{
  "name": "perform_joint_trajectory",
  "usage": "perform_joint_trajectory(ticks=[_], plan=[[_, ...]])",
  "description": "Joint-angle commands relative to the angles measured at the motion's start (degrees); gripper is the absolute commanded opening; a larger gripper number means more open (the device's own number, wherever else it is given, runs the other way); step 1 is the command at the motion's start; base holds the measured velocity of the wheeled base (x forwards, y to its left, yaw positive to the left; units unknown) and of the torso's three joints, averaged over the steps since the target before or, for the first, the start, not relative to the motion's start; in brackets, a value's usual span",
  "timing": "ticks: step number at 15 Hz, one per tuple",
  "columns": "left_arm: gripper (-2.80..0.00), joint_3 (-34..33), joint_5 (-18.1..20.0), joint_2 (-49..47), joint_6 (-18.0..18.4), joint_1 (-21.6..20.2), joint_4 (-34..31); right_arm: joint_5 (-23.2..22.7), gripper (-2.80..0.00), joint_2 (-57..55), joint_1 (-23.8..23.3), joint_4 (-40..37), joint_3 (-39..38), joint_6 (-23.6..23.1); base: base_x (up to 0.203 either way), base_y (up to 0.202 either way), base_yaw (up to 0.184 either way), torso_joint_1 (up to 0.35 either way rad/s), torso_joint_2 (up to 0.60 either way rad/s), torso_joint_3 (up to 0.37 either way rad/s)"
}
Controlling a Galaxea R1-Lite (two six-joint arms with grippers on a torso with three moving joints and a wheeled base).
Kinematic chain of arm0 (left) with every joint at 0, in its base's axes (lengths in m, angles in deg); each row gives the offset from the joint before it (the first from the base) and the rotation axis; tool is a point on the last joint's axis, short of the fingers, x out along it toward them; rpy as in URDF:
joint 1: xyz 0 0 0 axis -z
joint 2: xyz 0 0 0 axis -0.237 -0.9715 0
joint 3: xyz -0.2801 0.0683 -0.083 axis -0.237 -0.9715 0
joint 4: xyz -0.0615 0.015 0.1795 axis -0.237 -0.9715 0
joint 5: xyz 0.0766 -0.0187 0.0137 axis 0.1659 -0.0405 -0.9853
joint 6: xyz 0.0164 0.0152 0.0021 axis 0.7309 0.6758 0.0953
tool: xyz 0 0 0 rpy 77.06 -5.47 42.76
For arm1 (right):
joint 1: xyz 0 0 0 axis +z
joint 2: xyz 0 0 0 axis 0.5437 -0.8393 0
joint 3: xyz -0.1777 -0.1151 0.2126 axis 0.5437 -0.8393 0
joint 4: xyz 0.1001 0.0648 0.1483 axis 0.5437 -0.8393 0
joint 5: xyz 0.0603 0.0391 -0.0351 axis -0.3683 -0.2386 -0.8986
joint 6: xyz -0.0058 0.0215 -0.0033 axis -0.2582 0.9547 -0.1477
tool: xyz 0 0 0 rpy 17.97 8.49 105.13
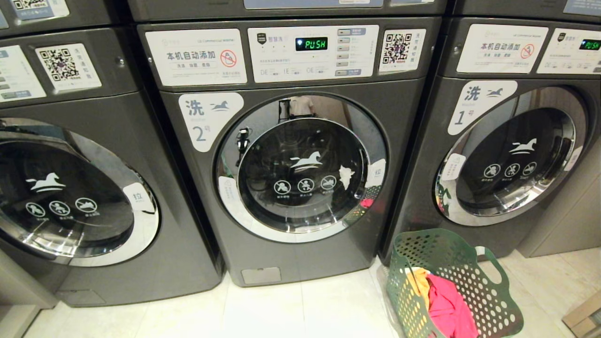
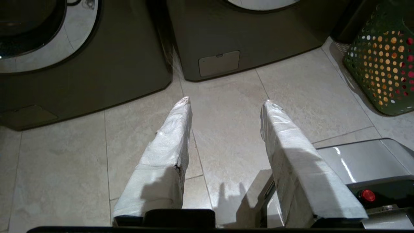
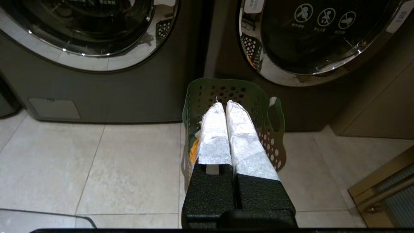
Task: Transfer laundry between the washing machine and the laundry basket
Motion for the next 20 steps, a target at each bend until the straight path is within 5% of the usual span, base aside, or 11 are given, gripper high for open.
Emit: perform_joint_trajectory(ticks=[1, 3, 6, 10, 13, 20], plan=[[-2.8, -1.0, 0.1, -0.1, 1.5, 0.0, 3.2, -0.2, -2.8, 1.3, 0.2, -0.1, -0.4, -0.2, 0.0, 0.0, 0.0, 0.0, 0.0, 0.0], [-2.8, -1.0, -0.6, -0.1, 0.8, -0.3, 3.4, -0.3, -2.8, 1.3, 0.2, -0.2, -0.3, 0.1, 0.0, 0.0, 0.0, 0.0, 0.0, 0.0], [-2.8, -0.8, -0.5, 4.4, 0.9, -6.8, 2.1, -0.3, -2.8, 1.3, 0.2, -0.1, -0.4, 1.1, 0.0, 0.0, 0.0, 0.0, 0.0, 0.0], [-2.8, -0.8, 0.9, 16.1, 1.8, -5.3, 1.9, -0.1, -2.8, 1.3, 0.2, 2.4, -1.4, 1.4, 0.0, 0.0, 0.0, 0.0, 0.0, 0.0], [-2.8, -1.0, -1.1, 16.2, -0.9, -5.1, 2.1, 0.0, -2.8, 1.3, 0.2, 4.7, -2.3, 1.4, 0.0, 0.0, 0.0, 0.0, 0.0, 0.0], [-2.8, -1.0, -1.1, 16.2, -0.8, -5.0, 2.0, -0.6, -2.8, 1.3, 0.2, 4.9, -2.3, -1.8, 0.0, 0.0, 0.0, 0.0, 0.0, 0.0]])
